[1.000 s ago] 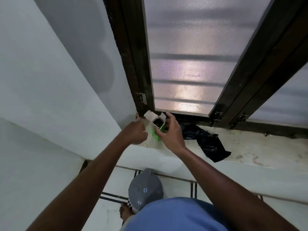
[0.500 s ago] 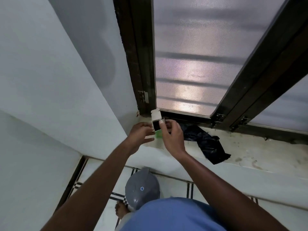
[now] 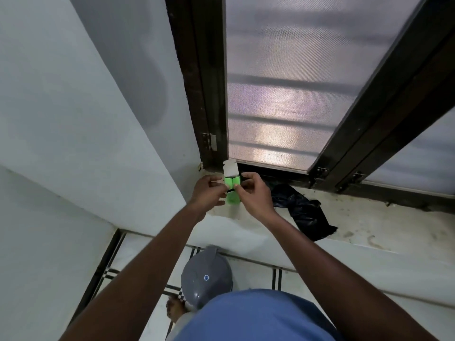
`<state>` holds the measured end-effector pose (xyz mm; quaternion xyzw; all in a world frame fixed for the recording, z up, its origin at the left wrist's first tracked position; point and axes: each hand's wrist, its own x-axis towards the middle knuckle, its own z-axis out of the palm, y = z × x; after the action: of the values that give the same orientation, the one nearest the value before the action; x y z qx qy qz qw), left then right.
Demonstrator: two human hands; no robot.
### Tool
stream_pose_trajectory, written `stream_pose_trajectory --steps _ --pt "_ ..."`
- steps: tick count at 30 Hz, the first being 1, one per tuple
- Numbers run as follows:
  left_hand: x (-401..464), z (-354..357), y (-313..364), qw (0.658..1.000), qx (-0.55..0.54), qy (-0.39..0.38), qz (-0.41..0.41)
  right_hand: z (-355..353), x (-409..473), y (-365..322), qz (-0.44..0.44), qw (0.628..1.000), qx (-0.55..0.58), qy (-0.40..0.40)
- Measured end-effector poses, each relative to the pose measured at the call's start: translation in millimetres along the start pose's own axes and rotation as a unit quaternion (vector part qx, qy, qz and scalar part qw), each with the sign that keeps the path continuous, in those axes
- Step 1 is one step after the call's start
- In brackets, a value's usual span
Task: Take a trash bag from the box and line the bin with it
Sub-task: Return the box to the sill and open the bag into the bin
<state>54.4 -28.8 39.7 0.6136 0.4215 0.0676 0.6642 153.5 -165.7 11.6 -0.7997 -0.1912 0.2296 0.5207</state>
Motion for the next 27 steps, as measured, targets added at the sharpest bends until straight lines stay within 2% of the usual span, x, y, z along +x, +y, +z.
stream_pose_trajectory --steps 4,9,11,16,23,27 --pt "1.3 2.1 6.7 0.997 0.058 -0.041 0.008 -7.2 10.8 -7.8 0.016 0.998 0.019 -0.049" --pt "6.4 4.0 6.1 0.996 0.071 -0.035 0.041 -22.4 17.0 -32.1 0.004 0.996 0.063 -0.065" --pt "7.4 4.3 5.7 0.997 0.056 -0.029 0.048 -27.9 20.0 -32.0 -0.005 0.997 0.039 -0.072" --pt "9.8 4.3 5.3 0.997 0.028 -0.024 0.067 -36.4 23.4 -18.9 -0.088 0.985 -0.118 -0.094" --pt "14.7 3.1 4.5 0.995 0.031 -0.041 0.081 -48.5 26.2 -26.7 -0.11 0.966 -0.189 -0.141" --pt "16.5 5.0 2.4 0.995 0.028 -0.022 0.088 -49.6 32.2 -29.0 -0.121 0.956 -0.231 -0.133"
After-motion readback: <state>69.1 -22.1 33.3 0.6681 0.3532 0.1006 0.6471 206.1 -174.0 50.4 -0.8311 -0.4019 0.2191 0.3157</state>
